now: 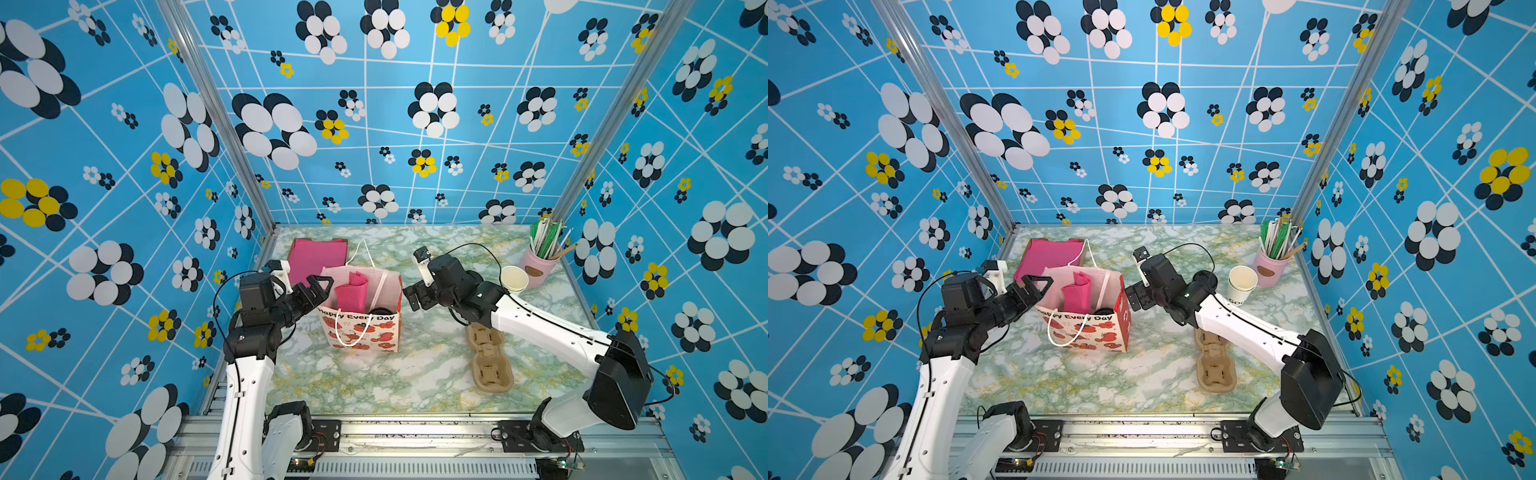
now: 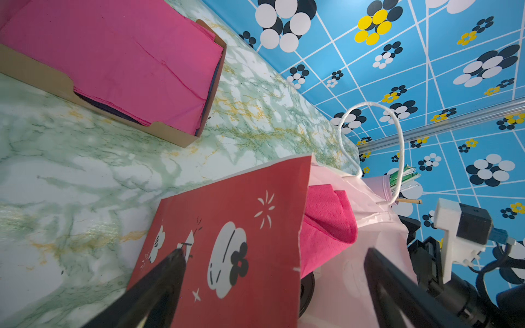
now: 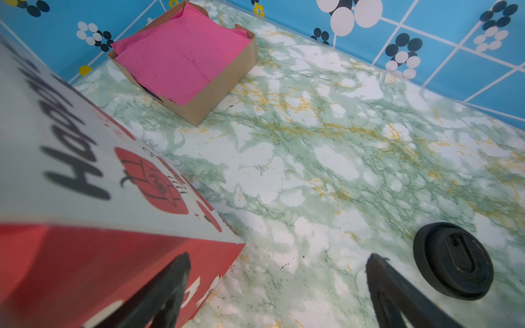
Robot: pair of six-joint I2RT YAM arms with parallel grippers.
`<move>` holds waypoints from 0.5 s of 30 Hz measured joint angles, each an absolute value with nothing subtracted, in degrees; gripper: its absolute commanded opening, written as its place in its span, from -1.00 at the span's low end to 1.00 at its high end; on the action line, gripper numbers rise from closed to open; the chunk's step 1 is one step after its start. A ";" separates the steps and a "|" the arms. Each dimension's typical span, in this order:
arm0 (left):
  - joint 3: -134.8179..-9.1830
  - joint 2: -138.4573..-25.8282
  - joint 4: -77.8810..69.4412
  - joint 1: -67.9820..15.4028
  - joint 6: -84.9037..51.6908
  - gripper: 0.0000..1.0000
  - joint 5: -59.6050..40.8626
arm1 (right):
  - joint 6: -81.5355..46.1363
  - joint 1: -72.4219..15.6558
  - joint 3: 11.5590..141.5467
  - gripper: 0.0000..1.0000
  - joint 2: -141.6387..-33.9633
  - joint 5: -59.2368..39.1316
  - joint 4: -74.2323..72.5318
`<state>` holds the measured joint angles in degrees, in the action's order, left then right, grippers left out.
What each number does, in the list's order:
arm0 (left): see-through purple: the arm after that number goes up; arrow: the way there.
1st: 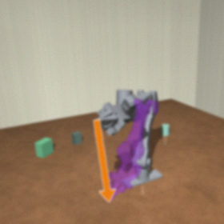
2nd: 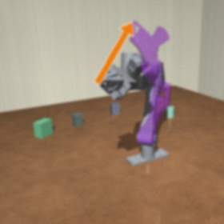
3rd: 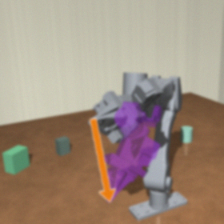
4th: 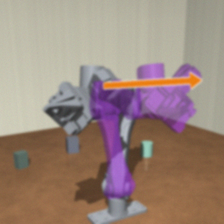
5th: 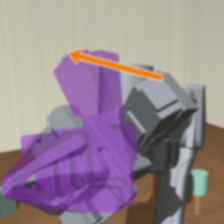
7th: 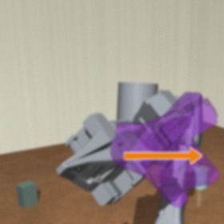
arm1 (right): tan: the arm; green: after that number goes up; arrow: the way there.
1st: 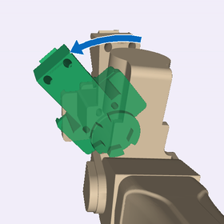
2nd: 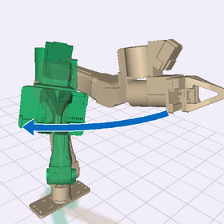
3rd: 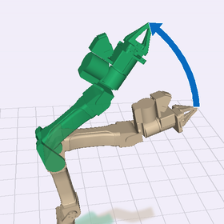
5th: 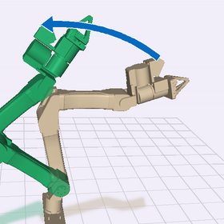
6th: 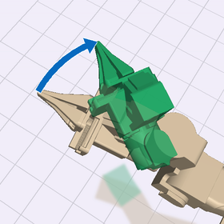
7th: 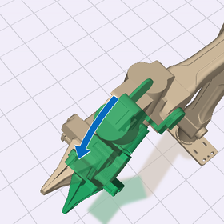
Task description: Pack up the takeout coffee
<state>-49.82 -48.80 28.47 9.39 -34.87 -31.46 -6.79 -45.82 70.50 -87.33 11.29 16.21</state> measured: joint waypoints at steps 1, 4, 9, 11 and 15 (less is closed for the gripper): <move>-49.89 -48.64 28.82 9.39 -34.70 0.99 -30.30 | -6.57 -45.58 70.46 0.98 -86.70 11.57 16.29; -50.46 -48.40 30.22 9.41 -33.85 0.98 -26.09 | -6.13 -44.69 69.52 0.98 -83.11 12.64 16.58; -51.62 -47.55 31.77 9.43 -31.20 0.98 -15.92 | -5.43 -42.17 65.65 0.98 -74.13 15.16 16.27; -51.59 -46.96 31.73 9.45 -30.02 1.00 -10.74 | -5.28 -40.60 63.20 0.98 -70.63 16.40 15.79; -49.01 -45.47 28.40 9.54 -28.73 0.99 -1.61 | -5.52 -35.79 57.01 0.98 -65.82 18.48 13.82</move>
<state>-49.01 -45.47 28.40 9.54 -28.73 -1.61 -5.52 -35.79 57.01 -65.82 18.48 13.82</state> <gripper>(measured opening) 0.998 0.991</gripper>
